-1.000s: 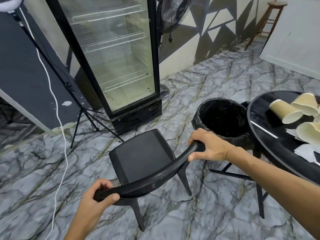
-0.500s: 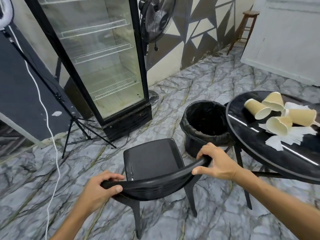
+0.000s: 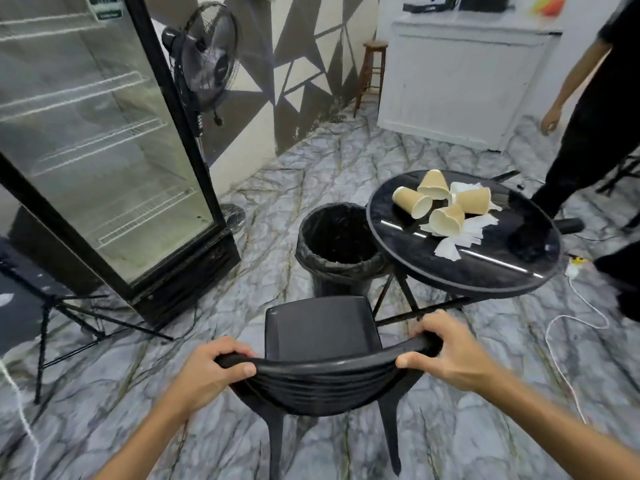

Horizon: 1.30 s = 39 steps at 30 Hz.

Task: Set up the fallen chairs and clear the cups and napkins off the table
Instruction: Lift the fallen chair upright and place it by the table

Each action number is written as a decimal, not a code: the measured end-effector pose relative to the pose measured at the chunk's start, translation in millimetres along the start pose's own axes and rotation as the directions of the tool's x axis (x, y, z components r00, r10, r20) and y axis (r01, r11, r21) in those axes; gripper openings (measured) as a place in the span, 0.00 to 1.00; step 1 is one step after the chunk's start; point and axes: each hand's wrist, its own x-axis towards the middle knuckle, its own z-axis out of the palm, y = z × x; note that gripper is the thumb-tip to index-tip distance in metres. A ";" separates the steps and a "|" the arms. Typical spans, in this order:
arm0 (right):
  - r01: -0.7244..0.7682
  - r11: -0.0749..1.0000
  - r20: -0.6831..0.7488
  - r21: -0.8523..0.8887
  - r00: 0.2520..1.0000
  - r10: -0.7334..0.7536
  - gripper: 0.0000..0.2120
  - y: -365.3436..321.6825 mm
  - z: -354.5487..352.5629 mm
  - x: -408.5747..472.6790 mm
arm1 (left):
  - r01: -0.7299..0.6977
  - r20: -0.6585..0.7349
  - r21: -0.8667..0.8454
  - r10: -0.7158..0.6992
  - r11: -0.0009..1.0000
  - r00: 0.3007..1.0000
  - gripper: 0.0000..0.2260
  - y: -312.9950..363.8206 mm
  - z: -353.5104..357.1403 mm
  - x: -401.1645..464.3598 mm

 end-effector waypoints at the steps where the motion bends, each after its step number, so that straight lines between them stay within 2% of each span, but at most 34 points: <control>1: -0.018 1.000 -0.015 -0.012 1.000 0.018 0.31 2.7 -3.4 -7.7 | -0.015 0.029 0.003 0.015 1.000 0.999 0.28 1.2 3.7 6.2; 4: -0.068 0.997 -0.055 -0.036 0.996 0.066 0.33 6.9 -12.5 -32.1 | -0.057 0.085 0.026 0.054 0.998 0.995 0.27 5.7 18.1 20.6; 9: -0.188 0.982 -0.175 -0.013 0.967 0.183 0.28 10.5 -14.5 -75.9 | -0.119 0.204 0.054 0.105 0.991 0.973 0.23 12.4 40.5 44.1; 12: -0.254 0.967 -0.240 -0.004 0.939 0.246 0.26 12.7 -14.4 -98.7 | -0.167 0.304 0.081 0.135 0.983 0.943 0.18 14.9 52.1 59.1; 18: -0.308 0.951 -0.318 -0.028 0.905 0.283 0.26 7.3 -16.1 -125.4 | -0.186 0.468 0.084 0.126 0.979 0.875 0.26 18.8 71.7 91.2; 23: -0.363 0.932 -0.357 -0.021 0.873 0.332 0.29 10.0 -11.6 -141.7 | -0.224 0.585 0.160 0.091 0.961 0.806 0.17 30.7 82.7 111.5; 27: -0.376 0.927 -0.333 0.011 0.872 0.358 0.25 8.3 -8.3 -147.7 | -0.272 0.653 0.197 0.081 0.942 0.753 0.20 27.9 82.7 115.3; 35: -0.396 0.918 -0.243 0.027 0.888 0.390 0.27 7.3 -6.8 -154.9 | -0.255 0.672 0.184 0.068 0.949 0.737 0.20 11.8 82.9 112.5; 39: -0.414 0.910 -0.214 0.018 0.888 0.408 0.27 2.6 -6.8 -153.2 | -0.242 0.682 0.173 0.061 0.955 0.729 0.26 11.1 82.0 112.2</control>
